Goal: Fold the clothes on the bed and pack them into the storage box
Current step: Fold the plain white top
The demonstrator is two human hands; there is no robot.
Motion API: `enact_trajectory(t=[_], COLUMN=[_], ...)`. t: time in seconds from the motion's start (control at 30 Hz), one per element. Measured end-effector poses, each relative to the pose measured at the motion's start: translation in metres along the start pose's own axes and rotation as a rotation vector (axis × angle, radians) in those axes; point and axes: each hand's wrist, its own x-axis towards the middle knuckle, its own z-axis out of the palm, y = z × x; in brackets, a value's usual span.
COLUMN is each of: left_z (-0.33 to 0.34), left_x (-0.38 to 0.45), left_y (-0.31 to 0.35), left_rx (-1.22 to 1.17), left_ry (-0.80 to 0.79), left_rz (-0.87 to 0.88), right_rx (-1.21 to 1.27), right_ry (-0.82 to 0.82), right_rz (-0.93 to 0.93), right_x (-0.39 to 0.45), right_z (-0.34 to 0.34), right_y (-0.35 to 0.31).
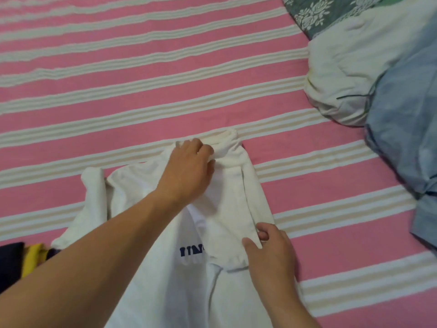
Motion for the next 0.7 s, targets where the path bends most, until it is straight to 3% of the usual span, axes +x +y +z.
enact_trajectory(t=[0.07, 0.1, 0.17, 0.33, 0.43, 0.5, 0.6, 0.7], left_z=[-0.002, 0.002, 0.005, -0.004, -0.001, 0.001, -0.017, -0.040], left_x=[0.002, 0.002, 0.006, 0.015, 0.014, 0.005, -0.030, -0.089], left_y=[0.015, 0.021, 0.024, 0.029, 0.036, 0.039, 0.037, 0.008], left_rx=[-0.105, -0.119, -0.149, -0.384, -0.298, -0.228, -0.313, -0.306], left_ry=[-0.237, -0.349, -0.412, -0.169, -0.218, -0.192, 0.007, 0.014], left_rz=[0.091, 0.060, -0.063, -0.243, -0.253, -0.253, -0.381, -0.637], right_rx=[-0.010, 0.001, 0.030, 0.041, -0.071, -0.299, -0.548, -0.631], right_ry=[-0.017, -0.034, -0.076, -0.020, 0.039, 0.028, 0.161, 0.091], right_rz=[0.007, 0.026, 0.086, 0.060, -0.040, -0.103, -0.402, -0.743], right_x=[0.001, 0.002, 0.004, 0.008, 0.012, 0.014, 0.016, 0.018], right_z=[-0.002, -0.003, -0.006, -0.018, -0.028, -0.028, -0.022, 0.003], right_y=[0.001, 0.002, -0.001, -0.009, -0.009, -0.006, -0.004, -0.028])
